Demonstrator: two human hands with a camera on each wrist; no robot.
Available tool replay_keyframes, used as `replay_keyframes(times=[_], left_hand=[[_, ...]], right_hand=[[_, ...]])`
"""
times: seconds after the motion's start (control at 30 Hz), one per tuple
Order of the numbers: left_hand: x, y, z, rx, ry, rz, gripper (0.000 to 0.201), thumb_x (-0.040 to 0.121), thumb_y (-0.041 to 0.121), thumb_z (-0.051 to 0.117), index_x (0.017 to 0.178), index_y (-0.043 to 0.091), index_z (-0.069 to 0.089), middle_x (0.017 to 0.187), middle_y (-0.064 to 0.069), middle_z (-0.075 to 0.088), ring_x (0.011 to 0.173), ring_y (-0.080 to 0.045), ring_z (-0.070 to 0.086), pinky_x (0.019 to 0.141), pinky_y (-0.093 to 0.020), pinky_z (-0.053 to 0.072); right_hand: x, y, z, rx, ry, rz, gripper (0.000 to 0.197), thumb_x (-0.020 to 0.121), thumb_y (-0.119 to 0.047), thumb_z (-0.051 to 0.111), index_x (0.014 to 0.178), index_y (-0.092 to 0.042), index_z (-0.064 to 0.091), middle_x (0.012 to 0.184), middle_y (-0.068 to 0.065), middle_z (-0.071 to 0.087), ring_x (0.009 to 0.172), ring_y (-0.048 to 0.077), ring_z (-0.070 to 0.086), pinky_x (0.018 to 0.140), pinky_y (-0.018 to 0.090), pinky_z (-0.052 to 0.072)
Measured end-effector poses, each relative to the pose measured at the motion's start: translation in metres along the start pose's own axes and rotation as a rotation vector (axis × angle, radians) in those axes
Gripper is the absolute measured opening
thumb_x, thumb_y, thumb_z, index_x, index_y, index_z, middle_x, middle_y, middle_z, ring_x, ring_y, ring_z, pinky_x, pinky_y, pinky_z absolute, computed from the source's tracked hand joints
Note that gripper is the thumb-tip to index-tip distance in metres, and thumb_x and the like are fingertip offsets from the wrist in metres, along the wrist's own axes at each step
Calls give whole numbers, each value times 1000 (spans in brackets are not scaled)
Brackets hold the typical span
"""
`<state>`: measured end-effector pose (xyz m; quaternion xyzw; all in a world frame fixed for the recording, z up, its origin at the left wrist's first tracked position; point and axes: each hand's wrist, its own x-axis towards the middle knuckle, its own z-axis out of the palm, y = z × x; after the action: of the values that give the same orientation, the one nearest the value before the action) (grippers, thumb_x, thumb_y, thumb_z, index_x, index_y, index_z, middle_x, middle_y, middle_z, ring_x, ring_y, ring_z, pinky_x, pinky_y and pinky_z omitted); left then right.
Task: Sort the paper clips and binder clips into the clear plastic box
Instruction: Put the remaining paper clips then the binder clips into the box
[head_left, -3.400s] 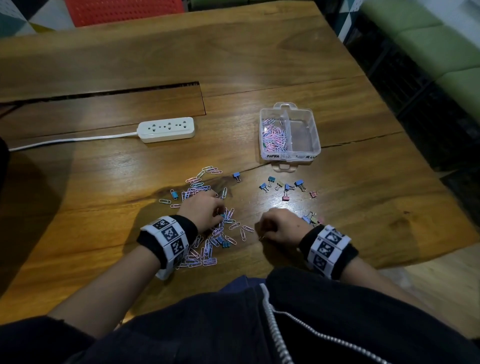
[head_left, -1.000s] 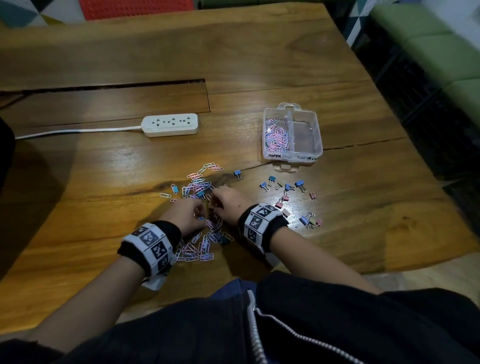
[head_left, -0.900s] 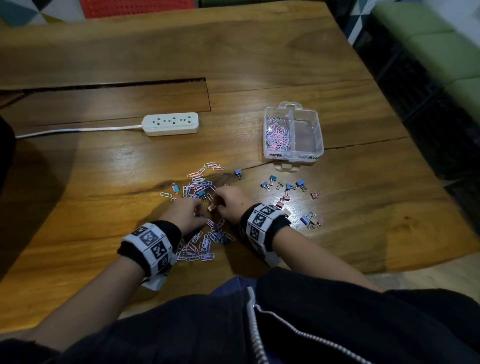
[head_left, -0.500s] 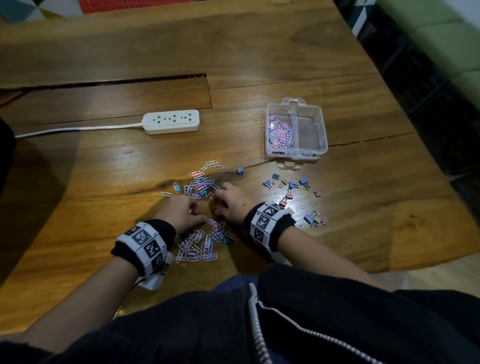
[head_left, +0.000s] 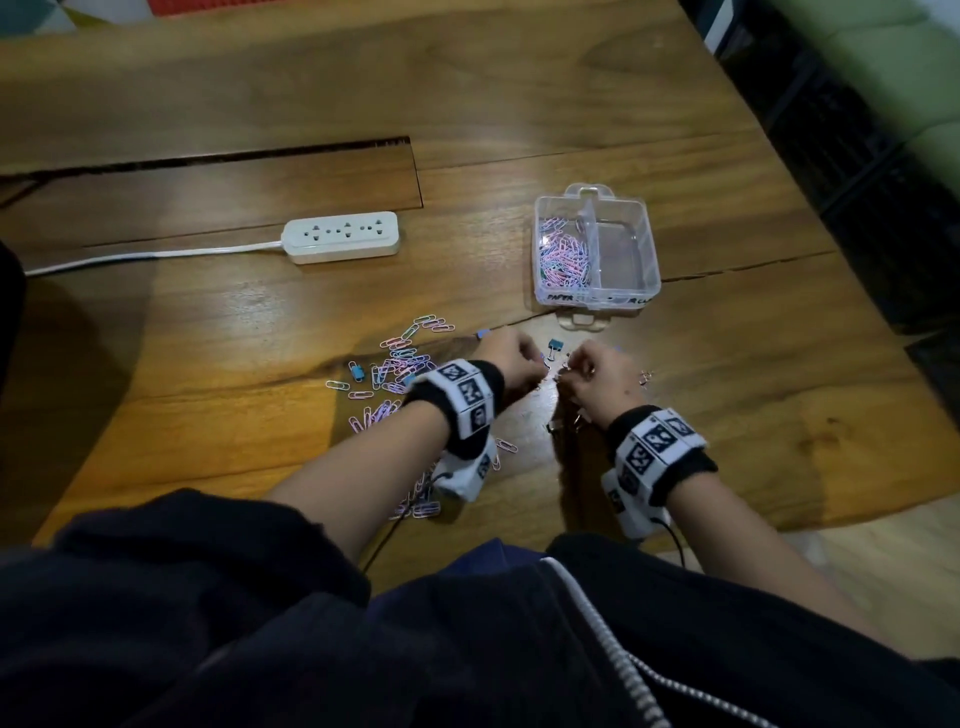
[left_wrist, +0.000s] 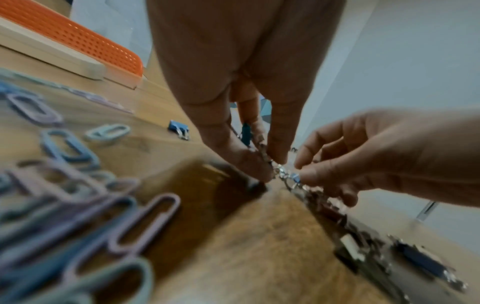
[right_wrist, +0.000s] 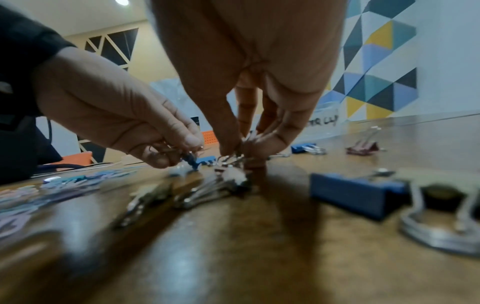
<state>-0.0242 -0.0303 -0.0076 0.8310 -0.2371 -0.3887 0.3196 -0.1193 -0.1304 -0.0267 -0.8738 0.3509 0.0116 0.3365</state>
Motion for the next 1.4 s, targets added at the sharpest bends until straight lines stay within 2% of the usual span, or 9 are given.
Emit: replay_keyframes(times=[0.1,0.33,0.43,0.53,0.7,0.83,1.0,1.2,1.4], left_hand=[[3,4,10,-21,-38,18,4,81,10,66,80,7,66,76,-4,62,73,-18,58,79,-30,51],[-11,-6,-18,57,-126,127,40,86,-5,51,124,5,52,127,-15,57,120,-24,53,98,-30,42],[-23,-31,-54,232,-14,119,35,84,-5,54,118,5,58,121,-14,62,115,-25,57,94,-26,43],[-32,-71,-88,465,180,-70,32,86,-3,51,114,10,61,120,-11,63,110,-25,58,95,-31,47],[-49,-92,-95,498,231,-155,27,86,5,58,113,7,62,113,-12,61,104,-26,59,92,-32,49],[-50,-96,-91,494,238,-145,15,86,6,56,98,8,64,105,-10,63,88,-21,55,85,-30,50],[-51,-102,-92,408,229,-136,20,86,3,52,103,8,60,82,1,56,79,-16,53,66,-21,44],[-61,-112,-93,263,217,-147,14,89,7,53,99,7,62,94,-2,57,86,-15,53,73,-24,44],[-64,-108,-89,508,183,-156,21,85,23,61,103,13,58,99,-4,59,86,-15,51,74,-24,43]], right_hand=[[4,8,-4,-54,64,43,13,81,-8,59,93,-6,61,104,16,59,96,29,54,80,32,41],[-13,-11,4,-142,67,-109,20,84,-14,55,103,-8,58,111,12,51,102,26,49,81,30,38],[-24,-29,22,-111,-115,-285,16,82,-10,56,97,-8,60,106,11,53,104,26,49,91,34,40],[-36,-50,41,-136,-343,-396,19,84,-17,58,103,-14,62,108,7,53,106,21,46,94,34,40],[-46,-82,68,-243,-511,-506,34,85,-29,56,119,-24,54,117,8,46,110,21,42,97,37,39],[-47,-99,80,-324,-495,-618,39,85,-31,56,123,-23,50,117,11,46,110,25,41,95,39,39],[-46,-102,85,-330,-496,-653,33,85,-23,56,117,-17,53,115,10,48,108,25,43,90,37,39],[-42,-77,66,-195,-421,-511,27,83,-16,59,110,-14,56,115,7,51,109,22,45,97,38,42],[-46,-75,56,-307,-559,-464,37,73,-31,70,102,-16,53,114,6,46,106,19,41,93,36,40]])
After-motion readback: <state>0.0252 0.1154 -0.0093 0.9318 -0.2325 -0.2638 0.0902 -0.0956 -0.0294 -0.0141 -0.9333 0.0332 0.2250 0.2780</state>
